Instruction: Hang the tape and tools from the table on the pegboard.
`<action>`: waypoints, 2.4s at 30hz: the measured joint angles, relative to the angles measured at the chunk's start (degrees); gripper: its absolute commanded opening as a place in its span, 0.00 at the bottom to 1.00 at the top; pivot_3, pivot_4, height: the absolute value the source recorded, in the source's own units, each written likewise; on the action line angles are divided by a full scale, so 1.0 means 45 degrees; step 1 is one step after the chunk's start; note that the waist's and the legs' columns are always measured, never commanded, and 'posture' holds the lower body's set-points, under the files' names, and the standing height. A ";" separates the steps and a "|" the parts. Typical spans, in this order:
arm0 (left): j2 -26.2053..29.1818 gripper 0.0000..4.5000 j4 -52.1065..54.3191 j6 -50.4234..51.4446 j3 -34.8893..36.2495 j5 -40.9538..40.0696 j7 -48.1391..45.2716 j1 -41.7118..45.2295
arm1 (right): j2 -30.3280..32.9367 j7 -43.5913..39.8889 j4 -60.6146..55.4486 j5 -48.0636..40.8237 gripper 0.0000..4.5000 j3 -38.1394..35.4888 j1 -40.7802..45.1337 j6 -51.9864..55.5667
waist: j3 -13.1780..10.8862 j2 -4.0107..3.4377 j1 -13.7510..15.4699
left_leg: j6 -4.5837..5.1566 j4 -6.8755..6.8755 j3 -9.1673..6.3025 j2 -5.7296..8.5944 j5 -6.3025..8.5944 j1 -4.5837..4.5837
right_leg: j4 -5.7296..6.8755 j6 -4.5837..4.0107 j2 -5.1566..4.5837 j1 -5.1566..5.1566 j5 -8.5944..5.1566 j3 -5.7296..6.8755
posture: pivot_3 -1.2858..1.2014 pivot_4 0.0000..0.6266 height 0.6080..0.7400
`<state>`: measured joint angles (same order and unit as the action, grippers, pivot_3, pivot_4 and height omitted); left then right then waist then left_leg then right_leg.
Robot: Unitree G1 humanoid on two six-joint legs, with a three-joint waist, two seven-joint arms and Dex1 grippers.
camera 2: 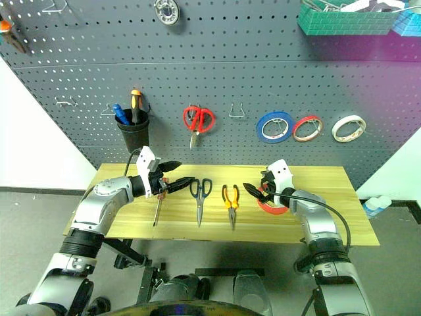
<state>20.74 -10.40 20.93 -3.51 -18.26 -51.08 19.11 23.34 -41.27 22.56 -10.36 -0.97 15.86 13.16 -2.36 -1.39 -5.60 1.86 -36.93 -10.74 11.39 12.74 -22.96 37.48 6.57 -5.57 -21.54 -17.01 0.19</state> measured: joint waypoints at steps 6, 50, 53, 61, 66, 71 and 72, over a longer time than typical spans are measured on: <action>-0.0001 1.00 0.0000 0.0002 -0.0001 -0.0001 -0.0010 0.0000 | 0.0007 0.0077 0.0002 0.0002 1.00 -0.0009 0.0000 -0.0105 | 0.0002 -0.0003 -0.0032 | -0.0010 0.0029 0.0009 -0.0024 -0.0005 0.0007 | 0.0008 -0.0019 0.0014 -0.0028 -0.0007 -0.0022 | 0.45 0.00 1.00; 0.1974 1.00 0.2482 0.2211 -0.0526 -0.0902 -0.1706 0.0297 | 0.1929 0.0476 -0.3520 0.1365 1.00 0.1431 -0.1750 0.2566 | -0.0511 0.0114 0.0352 | 0.0023 0.0183 0.0193 -0.0050 -0.0025 -0.0068 | 0.0026 -0.0066 0.0019 -0.0261 -0.0033 -0.0259 | 0.47 0.24 1.00; 0.1973 1.00 0.2926 0.2534 -0.0506 -0.1122 -0.1519 0.0136 | 0.1929 0.0658 -0.3516 0.1473 1.00 0.1428 -0.1630 0.2599 | -0.0780 0.0154 0.0467 | 0.0023 0.0182 0.0195 -0.0055 -0.0025 -0.0069 | 0.0039 -0.0068 0.0020 -0.0270 -0.0033 -0.0260 | 0.48 0.27 1.00; 0.2076 1.00 0.3742 0.3115 -0.0415 -0.1403 -0.1078 -0.0267 | 0.1729 0.0870 -0.3033 0.1533 1.00 0.1428 -0.0972 0.2733 | -0.1319 0.0205 0.0737 | 0.0028 0.0208 0.0220 -0.0064 -0.0031 -0.0095 | 0.0043 -0.0065 0.0022 -0.0324 -0.0031 -0.0281 | 0.48 0.32 1.00; 0.2182 1.00 0.4149 0.3364 -0.0238 -0.1671 -0.0833 -0.0575 | 0.1729 0.1036 -0.2676 0.1639 1.00 0.1424 -0.0963 0.2853 | -0.1549 0.0221 0.0834 | 0.0029 0.0205 0.0232 -0.0064 -0.0031 -0.0097 | 0.0042 -0.0063 0.0021 -0.0327 -0.0030 -0.0293 | 0.48 0.35 1.00; 0.2176 1.00 0.4440 0.3533 -0.0240 -0.1880 -0.0679 -0.0708 | 0.1810 0.1106 -0.2471 0.1844 1.00 0.1427 -0.0894 0.3408 | -0.1769 0.0241 0.0870 | 0.0028 0.0202 0.0243 -0.0066 -0.0031 -0.0098 | 0.0057 -0.0064 0.0021 -0.0338 -0.0029 -0.0303 | 0.48 0.36 1.00; 0.2174 1.00 0.4463 0.3533 -0.0240 -0.1888 -0.0653 -0.0709 | 0.1842 0.1115 -0.2430 0.1880 1.00 0.1426 -0.0880 0.3499 | -0.1799 0.0245 0.0876 | 0.0028 0.0203 0.0245 -0.0066 -0.0031 -0.0100 | 0.0058 -0.0064 0.0020 -0.0343 -0.0029 -0.0306 | 0.48 0.36 1.00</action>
<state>30.53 9.68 36.83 -4.58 -26.76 -54.02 15.92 31.63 -36.26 11.63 -1.90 5.45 11.90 28.91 -10.46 -0.28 -1.66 1.99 -36.02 -9.64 11.09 12.61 -23.41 37.74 6.28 -5.48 -23.08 -17.14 -1.18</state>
